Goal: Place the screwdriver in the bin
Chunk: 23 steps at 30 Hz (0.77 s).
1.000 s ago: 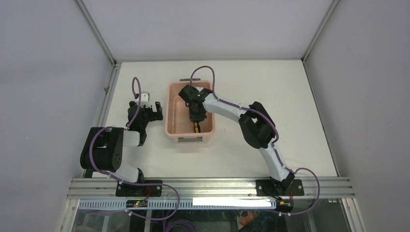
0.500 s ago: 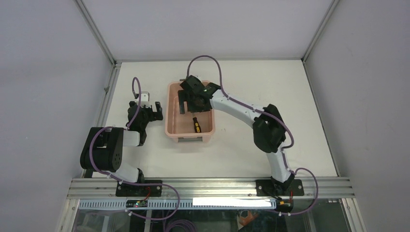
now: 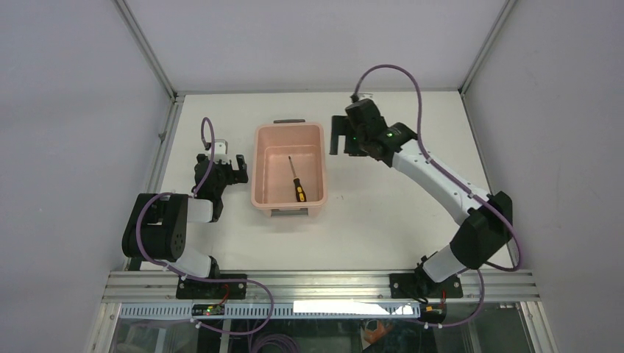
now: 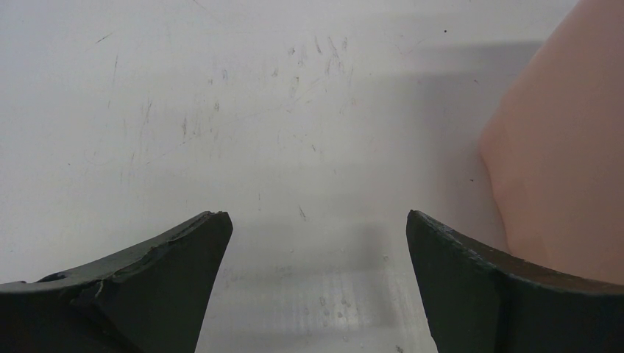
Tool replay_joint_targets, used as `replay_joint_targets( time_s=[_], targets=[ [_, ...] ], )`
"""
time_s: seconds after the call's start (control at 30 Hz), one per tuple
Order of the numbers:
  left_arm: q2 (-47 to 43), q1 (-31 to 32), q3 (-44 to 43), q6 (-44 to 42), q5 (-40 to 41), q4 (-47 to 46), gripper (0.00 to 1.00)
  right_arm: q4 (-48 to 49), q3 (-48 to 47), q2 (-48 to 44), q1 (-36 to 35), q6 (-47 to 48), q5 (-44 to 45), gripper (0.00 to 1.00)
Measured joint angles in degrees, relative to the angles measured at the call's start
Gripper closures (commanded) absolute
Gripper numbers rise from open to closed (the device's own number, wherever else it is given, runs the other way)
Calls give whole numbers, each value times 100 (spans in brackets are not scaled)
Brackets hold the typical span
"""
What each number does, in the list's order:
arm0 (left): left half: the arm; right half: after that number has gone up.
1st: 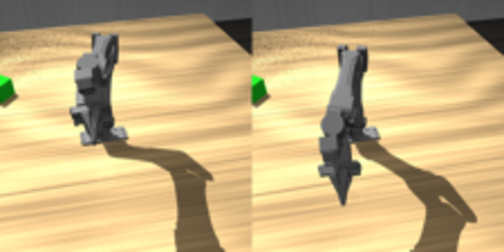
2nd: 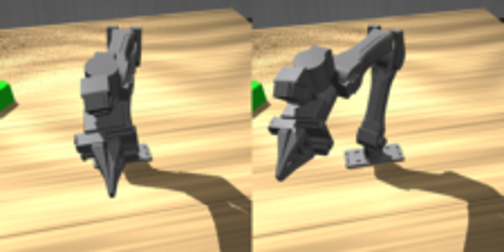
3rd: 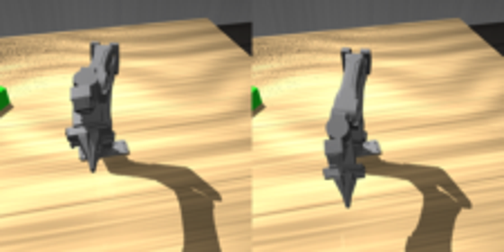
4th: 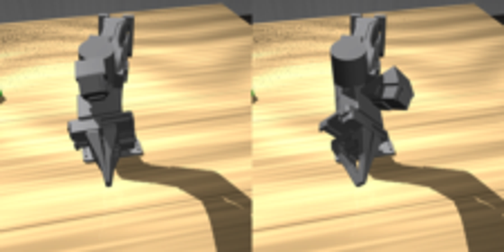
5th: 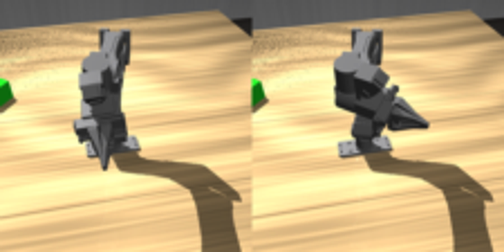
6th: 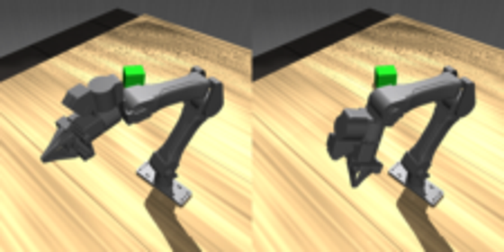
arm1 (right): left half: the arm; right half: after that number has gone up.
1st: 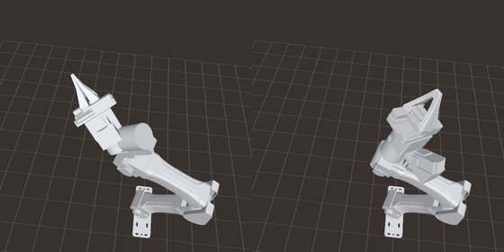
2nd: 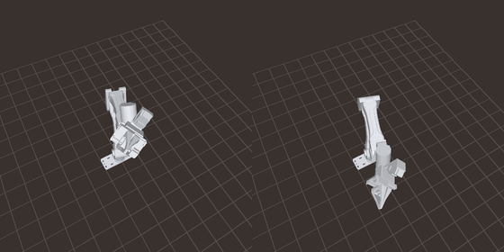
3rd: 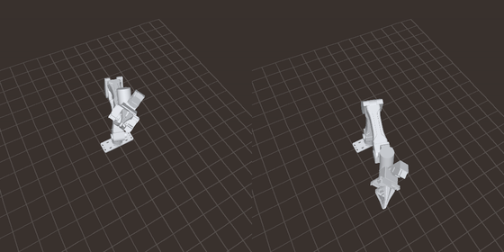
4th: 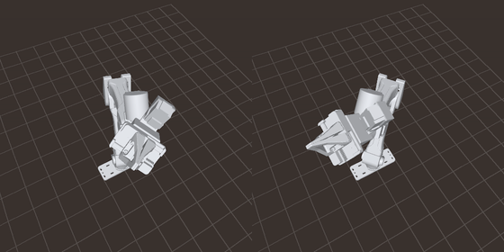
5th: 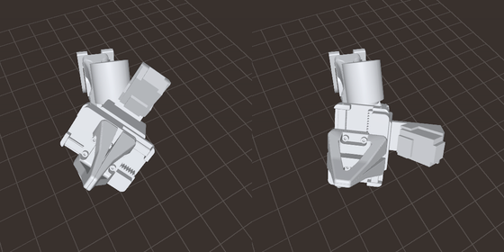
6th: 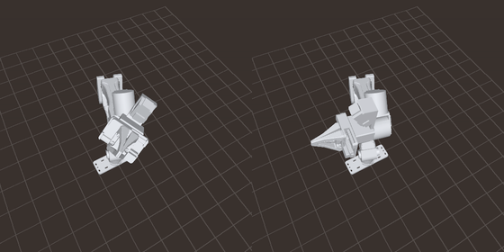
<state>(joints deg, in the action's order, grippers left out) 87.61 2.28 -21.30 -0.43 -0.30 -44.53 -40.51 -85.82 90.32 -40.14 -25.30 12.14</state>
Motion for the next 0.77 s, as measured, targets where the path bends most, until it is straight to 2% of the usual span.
replay_joint_targets(
  time_s=[0.2, 0.4, 0.77],
  targets=[
    [0, 0, 0, 0, 0, 0, 1, 4, 1349, -1207, 973, 155, 483, 1],
    [0, 0, 0, 0, 0, 0, 1, 234, 2146, -2413, 1152, 295, 1014, 1],
    [0, 0, 0, 0, 0, 0, 1, 203, 3744, -2743, 1152, 136, 1202, 1]
  ],
)
